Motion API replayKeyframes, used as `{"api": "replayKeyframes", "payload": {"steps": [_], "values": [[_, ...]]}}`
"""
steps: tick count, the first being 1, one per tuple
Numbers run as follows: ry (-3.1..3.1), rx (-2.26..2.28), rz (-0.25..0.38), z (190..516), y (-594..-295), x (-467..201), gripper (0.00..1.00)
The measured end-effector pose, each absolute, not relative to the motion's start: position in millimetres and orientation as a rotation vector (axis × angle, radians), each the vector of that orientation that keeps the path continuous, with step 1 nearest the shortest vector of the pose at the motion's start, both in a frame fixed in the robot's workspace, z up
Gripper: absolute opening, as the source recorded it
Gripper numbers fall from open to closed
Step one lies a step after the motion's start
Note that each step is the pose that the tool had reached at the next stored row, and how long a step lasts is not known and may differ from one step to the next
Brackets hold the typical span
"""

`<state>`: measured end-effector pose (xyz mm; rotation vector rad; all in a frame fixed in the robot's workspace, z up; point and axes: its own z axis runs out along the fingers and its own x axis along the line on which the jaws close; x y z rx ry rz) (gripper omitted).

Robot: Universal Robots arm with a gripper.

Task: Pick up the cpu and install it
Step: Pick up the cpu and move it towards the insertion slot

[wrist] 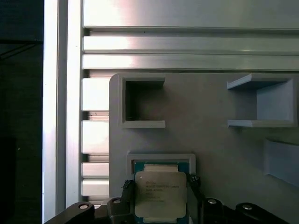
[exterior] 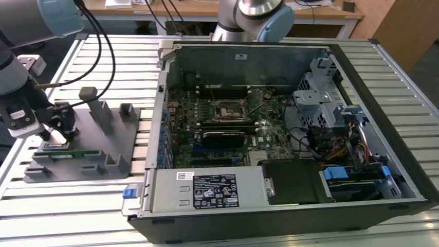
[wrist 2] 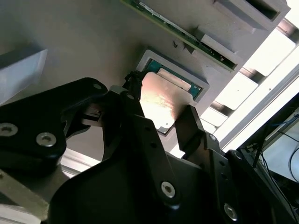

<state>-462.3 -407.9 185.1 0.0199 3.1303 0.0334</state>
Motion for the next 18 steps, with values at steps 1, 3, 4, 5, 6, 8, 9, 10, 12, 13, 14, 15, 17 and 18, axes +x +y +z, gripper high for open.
{"api": "replayKeyframes", "payload": {"steps": [1, 3, 4, 5, 6, 8, 9, 10, 12, 13, 14, 15, 17, 18], "values": [[3.13, 0.02, 0.034, 185, -408, -462, 0.53], [3.13, 0.02, 0.034, 187, -408, -462, 0.53], [3.13, 0.02, 0.034, 189, -408, -462, 0.53], [3.13, 0.02, 0.034, 191, -408, -462, 0.53], [3.13, 0.02, 0.034, 193, -408, -462, 0.53], [3.13, 0.02, 0.034, 197, -408, -462, 0.53], [3.13, 0.02, 0.034, 198, -408, -462, 0.53], [3.13, 0.02, 0.034, 198, -408, -462, 0.53], [3.13, 0.02, 0.034, 198, -408, -462, 0.53], [3.13, 0.02, 0.034, 198, -408, -462, 0.53], [3.13, 0.02, 0.034, 198, -408, -462, 0.53], [3.13, 0.02, 0.034, 198, -408, -462, 0.53], [3.13, 0.02, 0.034, 198, -408, -462, 0.53], [3.13, 0.02, 0.034, 199, -408, -462, 0.53]]}}
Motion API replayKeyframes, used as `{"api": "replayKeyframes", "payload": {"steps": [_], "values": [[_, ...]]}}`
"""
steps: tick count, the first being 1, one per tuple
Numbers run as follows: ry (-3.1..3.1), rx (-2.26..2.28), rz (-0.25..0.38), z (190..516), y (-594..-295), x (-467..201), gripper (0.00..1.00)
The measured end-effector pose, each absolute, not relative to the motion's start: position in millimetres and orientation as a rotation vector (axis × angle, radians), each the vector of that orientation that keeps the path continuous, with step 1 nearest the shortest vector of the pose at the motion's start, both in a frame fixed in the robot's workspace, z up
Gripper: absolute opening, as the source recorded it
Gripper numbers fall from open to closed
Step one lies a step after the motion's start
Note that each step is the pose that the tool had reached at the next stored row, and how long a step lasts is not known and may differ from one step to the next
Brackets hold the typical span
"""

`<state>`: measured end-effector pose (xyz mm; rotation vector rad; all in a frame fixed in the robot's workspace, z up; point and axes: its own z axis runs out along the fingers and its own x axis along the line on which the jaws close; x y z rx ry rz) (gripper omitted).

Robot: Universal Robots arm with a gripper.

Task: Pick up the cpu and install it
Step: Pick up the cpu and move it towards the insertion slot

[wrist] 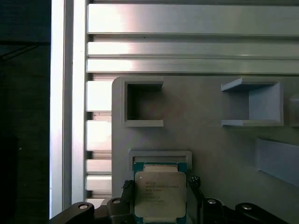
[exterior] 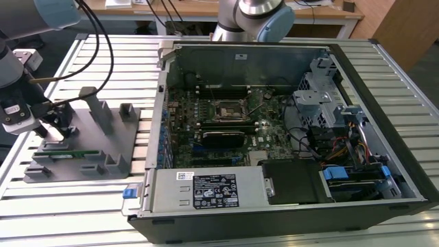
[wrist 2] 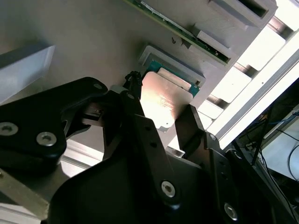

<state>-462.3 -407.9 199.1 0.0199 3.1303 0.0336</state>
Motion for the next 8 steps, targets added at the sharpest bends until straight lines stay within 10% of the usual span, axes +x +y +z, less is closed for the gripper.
{"api": "replayKeyframes", "payload": {"steps": [8], "values": [[3.13, 0.02, 0.039, 210, -408, -462, 0.53]]}}
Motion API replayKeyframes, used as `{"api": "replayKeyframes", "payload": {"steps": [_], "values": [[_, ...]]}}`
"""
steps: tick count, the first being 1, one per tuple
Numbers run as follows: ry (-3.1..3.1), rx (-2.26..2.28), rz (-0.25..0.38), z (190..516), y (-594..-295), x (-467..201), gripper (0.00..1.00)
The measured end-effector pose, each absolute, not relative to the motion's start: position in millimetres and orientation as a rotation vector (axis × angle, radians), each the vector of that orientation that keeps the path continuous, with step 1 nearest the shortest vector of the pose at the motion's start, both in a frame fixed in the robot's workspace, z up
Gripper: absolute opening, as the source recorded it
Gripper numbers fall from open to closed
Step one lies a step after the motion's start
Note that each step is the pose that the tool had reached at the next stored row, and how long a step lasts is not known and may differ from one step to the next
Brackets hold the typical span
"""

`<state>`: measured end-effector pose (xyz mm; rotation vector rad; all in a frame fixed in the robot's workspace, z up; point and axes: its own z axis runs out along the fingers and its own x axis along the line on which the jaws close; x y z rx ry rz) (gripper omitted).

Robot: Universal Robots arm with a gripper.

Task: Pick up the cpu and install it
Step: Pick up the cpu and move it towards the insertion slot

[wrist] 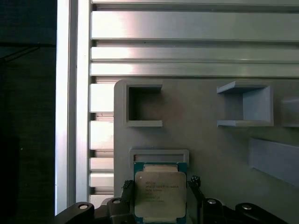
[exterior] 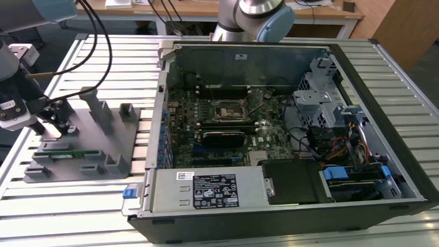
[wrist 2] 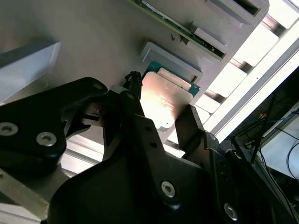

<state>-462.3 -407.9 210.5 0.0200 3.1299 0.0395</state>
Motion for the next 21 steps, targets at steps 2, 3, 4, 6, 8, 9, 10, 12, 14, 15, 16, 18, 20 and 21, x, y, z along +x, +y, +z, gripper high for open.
{"api": "replayKeyframes", "payload": {"steps": [2, 3, 4, 6, 8, 9, 10, 12, 14, 15, 16, 18, 20, 21], "values": [[3.13, 0.02, 0.041, 213, -408, -462, 0.53], [3.13, 0.02, 0.042, 215, -408, -462, 0.53], [3.13, 0.02, 0.043, 217, -408, -462, 0.53], [3.13, 0.02, 0.046, 220, -408, -462, 0.53], [3.13, 0.02, 0.047, 223, -408, -462, 0.53], [3.13, 0.02, 0.048, 225, -408, -462, 0.53], [3.13, 0.02, 0.049, 227, -408, -462, 0.53], [3.13, 0.02, 0.05, 230, -408, -462, 0.53], [3.13, 0.02, 0.053, 233, -408, -462, 0.53], [3.13, 0.02, 0.054, 234, -408, -462, 0.53], [3.13, 0.02, 0.055, 236, -408, -462, 0.53], [3.13, 0.02, 0.055, 239, -408, -462, 0.53], [3.13, 0.02, 0.056, 242, -408, -462, 0.53], [3.13, 0.02, 0.057, 244, -408, -462, 0.53]]}}
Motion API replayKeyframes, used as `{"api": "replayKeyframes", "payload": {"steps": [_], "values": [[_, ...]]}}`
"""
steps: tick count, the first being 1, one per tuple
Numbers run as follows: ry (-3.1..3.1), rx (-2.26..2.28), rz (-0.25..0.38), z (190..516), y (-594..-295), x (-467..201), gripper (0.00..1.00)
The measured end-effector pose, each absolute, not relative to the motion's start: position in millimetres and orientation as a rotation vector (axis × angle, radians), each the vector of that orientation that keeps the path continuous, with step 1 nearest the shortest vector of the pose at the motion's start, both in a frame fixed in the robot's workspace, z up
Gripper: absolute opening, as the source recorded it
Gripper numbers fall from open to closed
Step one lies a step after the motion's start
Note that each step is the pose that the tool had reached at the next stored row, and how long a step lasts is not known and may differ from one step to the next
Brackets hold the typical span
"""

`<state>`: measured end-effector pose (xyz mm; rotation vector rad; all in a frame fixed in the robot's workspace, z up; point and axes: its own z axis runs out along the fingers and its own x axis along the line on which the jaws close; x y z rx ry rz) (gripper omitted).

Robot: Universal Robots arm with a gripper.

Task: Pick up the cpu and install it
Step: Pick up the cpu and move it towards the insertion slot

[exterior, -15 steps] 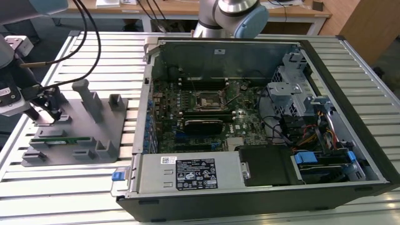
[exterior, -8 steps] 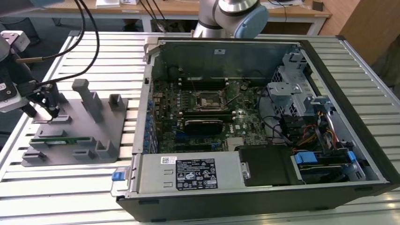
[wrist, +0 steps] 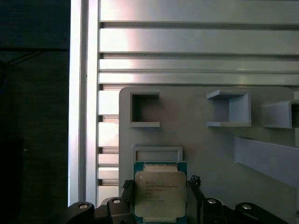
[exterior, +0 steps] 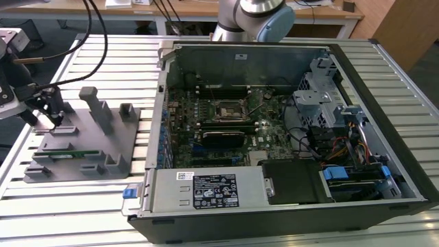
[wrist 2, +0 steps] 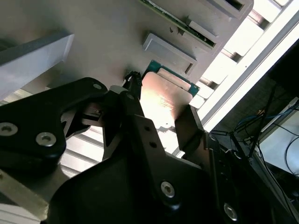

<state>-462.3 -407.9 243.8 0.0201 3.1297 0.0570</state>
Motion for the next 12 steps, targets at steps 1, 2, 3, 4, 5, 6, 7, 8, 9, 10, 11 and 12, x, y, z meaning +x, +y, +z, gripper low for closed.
{"api": "replayKeyframes", "payload": {"steps": [1, 2, 3, 4, 5, 6, 7, 8, 9, 10, 11, 12], "values": [[3.13, 0.02, 0.059, 251, -408, -462, 0.53], [3.13, 0.02, 0.061, 256, -408, -462, 0.53], [3.13, 0.02, 0.062, 258, -408, -462, 0.53], [3.13, 0.02, 0.063, 260, -408, -462, 0.53], [3.13, 0.02, 0.064, 262, -408, -462, 0.53], [3.13, 0.02, 0.065, 265, -408, -462, 0.53], [3.13, 0.02, 0.066, 267, -408, -462, 0.53], [3.13, 0.02, 0.067, 269, -408, -462, 0.53], [3.129, 0.02, 0.069, 271, -408, -462, 0.53], [3.13, 0.02, 0.07, 273, -408, -462, 0.53], [3.13, 0.02, 0.071, 276, -408, -462, 0.53], [3.13, 0.02, 0.072, 278, -408, -462, 0.53]]}}
